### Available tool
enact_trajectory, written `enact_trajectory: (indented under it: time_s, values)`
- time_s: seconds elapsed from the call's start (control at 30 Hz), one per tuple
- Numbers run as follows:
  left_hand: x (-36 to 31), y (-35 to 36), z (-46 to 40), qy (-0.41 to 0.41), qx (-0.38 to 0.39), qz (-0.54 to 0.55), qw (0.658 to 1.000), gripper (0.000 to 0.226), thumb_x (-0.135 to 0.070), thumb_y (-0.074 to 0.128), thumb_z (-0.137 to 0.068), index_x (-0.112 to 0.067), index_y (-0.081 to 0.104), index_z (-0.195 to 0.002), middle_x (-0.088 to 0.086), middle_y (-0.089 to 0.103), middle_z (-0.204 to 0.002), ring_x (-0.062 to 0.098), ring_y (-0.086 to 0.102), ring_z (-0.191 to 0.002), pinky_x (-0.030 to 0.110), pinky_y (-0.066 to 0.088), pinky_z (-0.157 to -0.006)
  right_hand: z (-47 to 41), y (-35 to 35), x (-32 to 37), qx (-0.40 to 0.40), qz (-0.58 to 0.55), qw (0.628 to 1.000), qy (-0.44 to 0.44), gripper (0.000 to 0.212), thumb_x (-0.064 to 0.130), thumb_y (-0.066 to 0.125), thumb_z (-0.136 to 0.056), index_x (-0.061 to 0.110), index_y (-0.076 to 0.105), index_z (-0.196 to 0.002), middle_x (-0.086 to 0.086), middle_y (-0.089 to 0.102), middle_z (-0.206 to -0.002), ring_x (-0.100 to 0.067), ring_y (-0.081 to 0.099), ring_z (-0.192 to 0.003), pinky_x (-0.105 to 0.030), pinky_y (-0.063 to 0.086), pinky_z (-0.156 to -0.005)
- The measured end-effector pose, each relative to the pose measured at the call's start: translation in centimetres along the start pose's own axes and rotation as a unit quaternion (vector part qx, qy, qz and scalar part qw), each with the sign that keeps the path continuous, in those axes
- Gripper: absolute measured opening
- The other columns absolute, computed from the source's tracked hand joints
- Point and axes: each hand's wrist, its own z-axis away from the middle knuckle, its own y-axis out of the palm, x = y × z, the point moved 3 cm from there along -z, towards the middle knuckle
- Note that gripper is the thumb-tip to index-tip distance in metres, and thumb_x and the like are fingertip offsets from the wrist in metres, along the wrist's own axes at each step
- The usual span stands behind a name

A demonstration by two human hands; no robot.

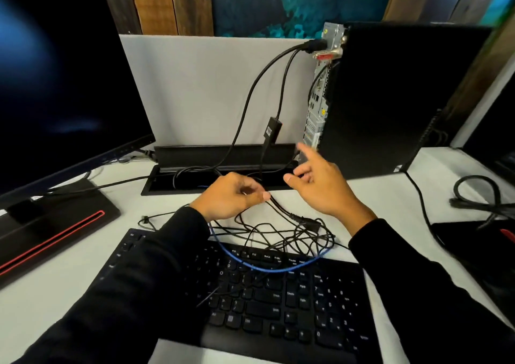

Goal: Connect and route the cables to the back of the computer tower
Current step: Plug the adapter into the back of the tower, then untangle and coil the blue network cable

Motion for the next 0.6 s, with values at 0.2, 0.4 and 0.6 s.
enact_trajectory:
  time_s: [0.2,0.4,0.6]
  values:
    - [1.0,2.5,3.1,0.011,0.015,-0.078,0.997,0.009,-0.019,0.074,-0.091,-0.021,0.082,-0.095,-0.011,0.078,-0.088,-0.005,0.068,-0.078,0.014,0.051,-0.075,3.6,1.3,-3.8,0.205,0.146,0.968,0.010,0.007,0.017,0.079,-0.089,0.021,0.074,-0.092,-0.003,0.071,-0.080,-0.023,0.071,-0.078,-0.016,0.048,-0.061]
    - [0.4,2.5,3.6,-0.006,0.074,-0.105,0.992,0.010,-0.020,0.073,-0.088,-0.028,0.079,-0.087,-0.015,0.075,-0.081,-0.003,0.067,-0.079,0.015,0.051,-0.078,2.6,1.5,-3.0,0.141,0.092,0.985,-0.042,0.015,0.028,0.062,-0.100,0.024,0.073,-0.109,0.001,0.071,-0.097,-0.017,0.066,-0.086,-0.034,0.055,-0.080]
    - [0.3,2.5,3.1,-0.012,0.131,-0.060,0.990,0.014,-0.015,0.075,-0.085,-0.025,0.080,-0.091,-0.011,0.077,-0.081,0.002,0.069,-0.077,0.022,0.056,-0.081,2.3,2.2,-3.1,0.172,0.103,0.978,-0.055,0.022,0.030,0.071,-0.094,0.026,0.076,-0.115,0.007,0.074,-0.105,-0.007,0.065,-0.093,-0.021,0.048,-0.083]
